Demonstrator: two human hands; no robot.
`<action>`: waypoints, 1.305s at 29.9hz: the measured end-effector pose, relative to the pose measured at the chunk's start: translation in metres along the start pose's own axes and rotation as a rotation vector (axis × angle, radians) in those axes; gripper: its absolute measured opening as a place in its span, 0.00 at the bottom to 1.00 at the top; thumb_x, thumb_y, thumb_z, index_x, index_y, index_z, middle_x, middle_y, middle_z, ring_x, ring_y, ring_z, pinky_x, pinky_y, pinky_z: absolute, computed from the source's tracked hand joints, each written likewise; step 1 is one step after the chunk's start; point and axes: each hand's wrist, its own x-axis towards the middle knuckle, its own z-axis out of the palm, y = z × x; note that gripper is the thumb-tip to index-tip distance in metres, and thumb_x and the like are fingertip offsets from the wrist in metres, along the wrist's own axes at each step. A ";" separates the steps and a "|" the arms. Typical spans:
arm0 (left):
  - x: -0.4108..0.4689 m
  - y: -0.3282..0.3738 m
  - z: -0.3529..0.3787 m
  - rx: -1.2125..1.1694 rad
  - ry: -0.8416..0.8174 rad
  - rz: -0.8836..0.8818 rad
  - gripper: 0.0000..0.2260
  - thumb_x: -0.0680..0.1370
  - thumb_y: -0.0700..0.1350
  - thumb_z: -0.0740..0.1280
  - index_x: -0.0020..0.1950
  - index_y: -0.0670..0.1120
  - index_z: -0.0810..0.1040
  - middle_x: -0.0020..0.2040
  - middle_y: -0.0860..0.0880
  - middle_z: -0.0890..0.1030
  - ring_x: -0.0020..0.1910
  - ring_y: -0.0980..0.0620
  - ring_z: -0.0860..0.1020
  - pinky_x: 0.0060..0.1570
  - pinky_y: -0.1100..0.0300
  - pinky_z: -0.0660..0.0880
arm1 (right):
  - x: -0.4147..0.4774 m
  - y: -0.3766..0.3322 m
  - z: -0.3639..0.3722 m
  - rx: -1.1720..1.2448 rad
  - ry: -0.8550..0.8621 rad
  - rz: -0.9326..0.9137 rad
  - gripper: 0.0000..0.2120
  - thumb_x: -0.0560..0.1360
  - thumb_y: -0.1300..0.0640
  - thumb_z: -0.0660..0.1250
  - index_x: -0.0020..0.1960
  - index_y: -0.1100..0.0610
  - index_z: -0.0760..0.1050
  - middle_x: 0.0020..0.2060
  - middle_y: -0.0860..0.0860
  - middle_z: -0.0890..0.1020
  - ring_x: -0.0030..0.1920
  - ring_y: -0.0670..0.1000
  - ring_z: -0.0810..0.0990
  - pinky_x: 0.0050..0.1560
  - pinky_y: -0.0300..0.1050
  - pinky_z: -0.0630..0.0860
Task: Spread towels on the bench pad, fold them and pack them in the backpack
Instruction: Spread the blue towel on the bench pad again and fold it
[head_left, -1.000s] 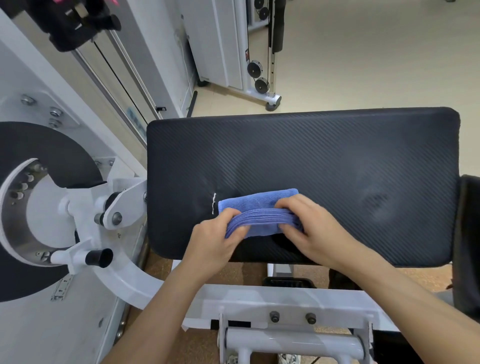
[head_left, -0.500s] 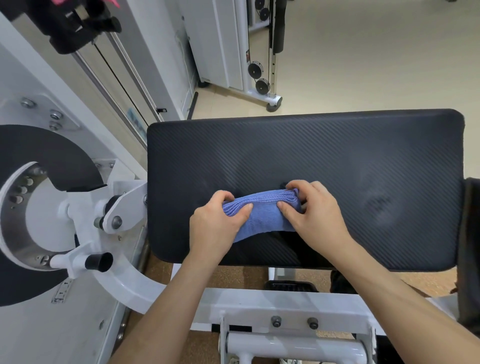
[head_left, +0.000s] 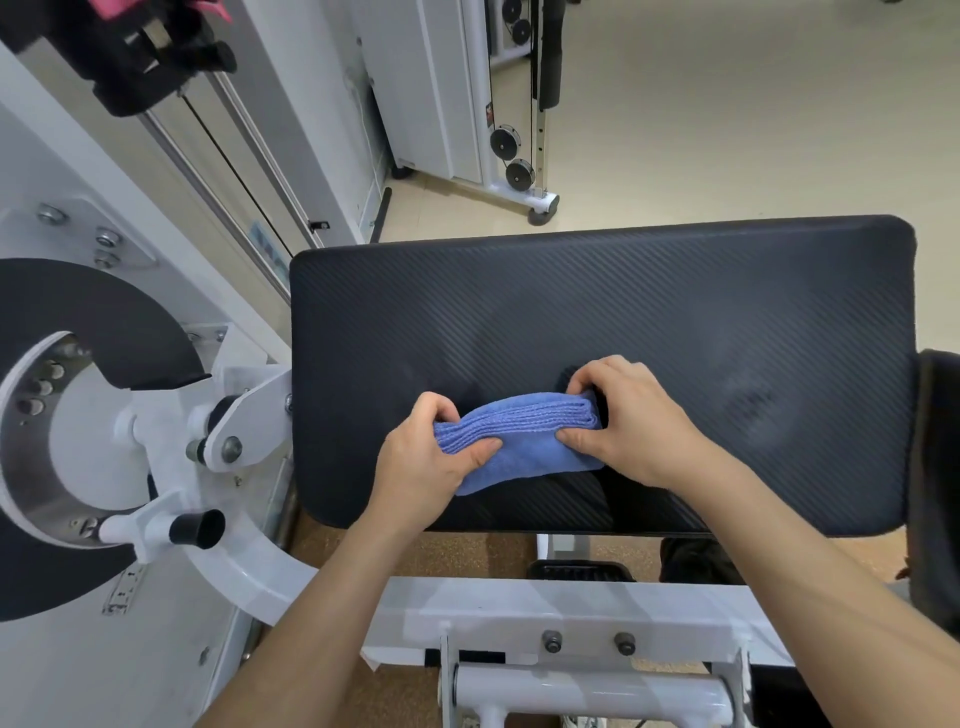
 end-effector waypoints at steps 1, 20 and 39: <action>0.000 0.001 -0.001 -0.053 -0.013 -0.042 0.14 0.71 0.51 0.76 0.50 0.50 0.74 0.42 0.54 0.80 0.40 0.56 0.80 0.38 0.62 0.78 | 0.001 0.000 -0.003 0.006 -0.041 -0.004 0.14 0.70 0.50 0.74 0.50 0.48 0.71 0.47 0.44 0.74 0.51 0.47 0.70 0.47 0.45 0.70; -0.073 0.077 0.007 0.296 -0.073 0.528 0.26 0.70 0.63 0.66 0.64 0.51 0.76 0.60 0.57 0.79 0.58 0.58 0.76 0.63 0.61 0.70 | -0.087 0.012 -0.042 1.122 -0.052 0.460 0.11 0.73 0.66 0.60 0.42 0.57 0.81 0.32 0.55 0.78 0.26 0.51 0.73 0.23 0.37 0.67; -0.189 0.144 0.129 -0.975 -0.332 -0.299 0.18 0.74 0.46 0.70 0.62 0.41 0.78 0.53 0.41 0.84 0.51 0.43 0.84 0.44 0.51 0.81 | -0.246 0.037 -0.035 1.036 -0.096 0.228 0.19 0.78 0.52 0.67 0.68 0.44 0.70 0.59 0.51 0.82 0.59 0.56 0.81 0.61 0.63 0.76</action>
